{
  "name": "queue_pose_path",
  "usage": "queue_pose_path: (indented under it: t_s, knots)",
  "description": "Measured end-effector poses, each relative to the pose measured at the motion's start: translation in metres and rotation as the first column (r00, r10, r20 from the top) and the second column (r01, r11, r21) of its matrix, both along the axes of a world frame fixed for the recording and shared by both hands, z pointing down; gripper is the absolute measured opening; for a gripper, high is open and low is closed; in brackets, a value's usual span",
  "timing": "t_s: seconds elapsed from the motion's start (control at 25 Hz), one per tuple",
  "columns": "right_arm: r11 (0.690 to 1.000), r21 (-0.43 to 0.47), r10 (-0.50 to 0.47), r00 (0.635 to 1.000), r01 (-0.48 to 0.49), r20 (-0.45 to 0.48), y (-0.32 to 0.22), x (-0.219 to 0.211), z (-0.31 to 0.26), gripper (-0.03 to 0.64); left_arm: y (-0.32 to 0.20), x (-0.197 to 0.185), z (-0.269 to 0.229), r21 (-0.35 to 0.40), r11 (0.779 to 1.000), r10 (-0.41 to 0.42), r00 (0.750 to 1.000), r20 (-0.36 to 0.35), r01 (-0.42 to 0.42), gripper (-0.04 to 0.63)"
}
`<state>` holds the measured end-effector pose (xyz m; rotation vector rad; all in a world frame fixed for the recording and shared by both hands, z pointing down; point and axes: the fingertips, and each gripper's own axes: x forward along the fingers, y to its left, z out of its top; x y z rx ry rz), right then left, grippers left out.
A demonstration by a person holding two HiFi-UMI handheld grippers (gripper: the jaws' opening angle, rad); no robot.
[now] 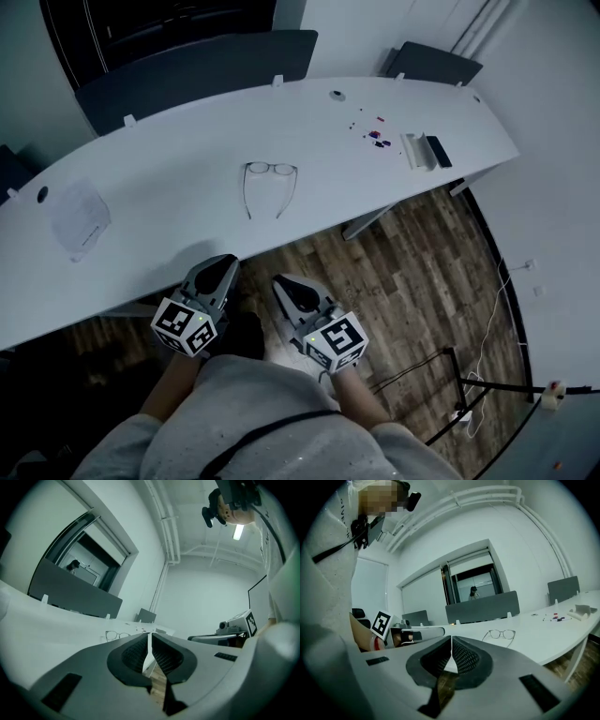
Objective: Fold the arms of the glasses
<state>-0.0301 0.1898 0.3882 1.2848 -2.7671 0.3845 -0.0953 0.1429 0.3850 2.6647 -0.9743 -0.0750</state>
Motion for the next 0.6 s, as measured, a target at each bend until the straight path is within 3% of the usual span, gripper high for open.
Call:
queue_pose_path:
  t_s: [0.24,0.36,0.48,0.6]
  knots:
    - [0.998,-0.045,0.032,0.999,-0.032,-0.014,-0.082,0.012,0.015,0.020,-0.088,0.003,0.008,-0.023,1.000,0.018,0.999,0.038,-0.017,0.025]
    - [0.998,-0.049,0.047,0.996,-0.051,-0.070,-0.119,0.018,0.025,0.020,-0.125,0.005,0.017,-0.030,0.999,0.041,0.998,0.052,-0.039,0.025]
    - [0.996,-0.035,0.072,0.977,-0.080,-0.202,-0.153,0.028,0.036,0.020,-0.157,0.004,0.027,-0.020,0.998,0.055,0.994,0.095,-0.053,0.041]
    - [0.993,-0.008,0.101,0.909,-0.115,-0.405,-0.180,0.050,0.052,0.021,-0.183,-0.003,0.041,-0.016,0.998,0.063,0.983,0.172,-0.061,0.094]
